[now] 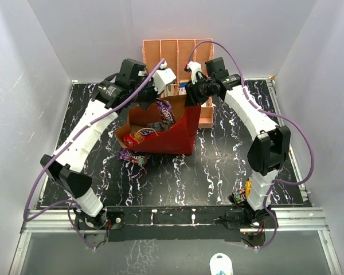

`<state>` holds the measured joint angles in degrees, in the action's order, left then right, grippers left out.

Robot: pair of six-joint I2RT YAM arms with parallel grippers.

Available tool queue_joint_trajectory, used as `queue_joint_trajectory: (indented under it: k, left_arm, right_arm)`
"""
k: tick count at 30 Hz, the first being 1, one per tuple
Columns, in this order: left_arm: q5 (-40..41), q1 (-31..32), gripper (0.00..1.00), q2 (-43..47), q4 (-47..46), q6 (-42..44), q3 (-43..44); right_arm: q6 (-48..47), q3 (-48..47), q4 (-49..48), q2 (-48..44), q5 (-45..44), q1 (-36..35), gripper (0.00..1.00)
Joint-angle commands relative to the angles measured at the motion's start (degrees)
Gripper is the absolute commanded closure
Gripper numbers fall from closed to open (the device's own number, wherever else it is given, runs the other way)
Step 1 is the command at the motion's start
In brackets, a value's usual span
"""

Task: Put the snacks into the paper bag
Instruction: Place the snack in the paper bag, then pick up the snack from the center of the board.

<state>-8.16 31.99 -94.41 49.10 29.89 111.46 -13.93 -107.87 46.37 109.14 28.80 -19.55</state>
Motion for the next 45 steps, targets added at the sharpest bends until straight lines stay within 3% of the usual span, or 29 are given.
queue_joint_trajectory:
  k: [1, 6, 13, 17, 21, 25, 34, 40, 45]
  left_arm:
    - [2.17, 0.08, 0.82, 2.36, -6.03, -2.68, -2.22]
    - [1.22, 0.01, 0.57, 3.79, -4.38, -2.99, -3.41]
    - [-2.56, 0.0, 0.42, 9.62, -0.21, -2.02, -4.62]
    - [-5.73, -4.48, 0.38, 13.34, 1.57, -3.3, -4.8]
    - [-10.85, -14.46, 0.34, 19.08, 2.21, -6.27, -6.36]
    - [-12.08, -23.38, 0.29, 23.74, 3.39, -9.55, -12.45]
    - [-9.52, -34.57, 0.28, 30.72, 3.33, -11.62, -31.7]
    - [-17.87, -44.27, 0.28, 28.69, 0.39, -8.26, -43.41]
    - [-24.39, -47.82, 0.28, 21.21, -2.56, -5.42, -47.48]
  right_arm:
    - [-1.14, -1.68, -1.03, -1.94, -0.45, -0.37, 0.64]
    - [-1.18, -1.81, -0.93, -1.87, -0.31, -0.39, 0.64]
    - [-1.14, -2.2, -0.85, -1.76, -0.39, -0.4, 0.64]
    - [-1.18, -2.54, -0.67, -1.76, -0.4, -0.4, 0.64]
    - [-1.18, -2.35, -0.67, -1.82, -0.42, -0.39, 0.64]
    - [-1.23, -2.5, -0.67, -1.91, -0.32, -0.4, 0.63]
    - [-1.27, -2.07, -0.79, -2.49, 0.32, -0.4, 0.64]
    - [-1.23, -1.79, -1.12, -3.15, 0.59, -0.4, 0.63]
    - [-1.23, -1.94, -1.06, -2.89, 0.86, -0.4, 0.63]
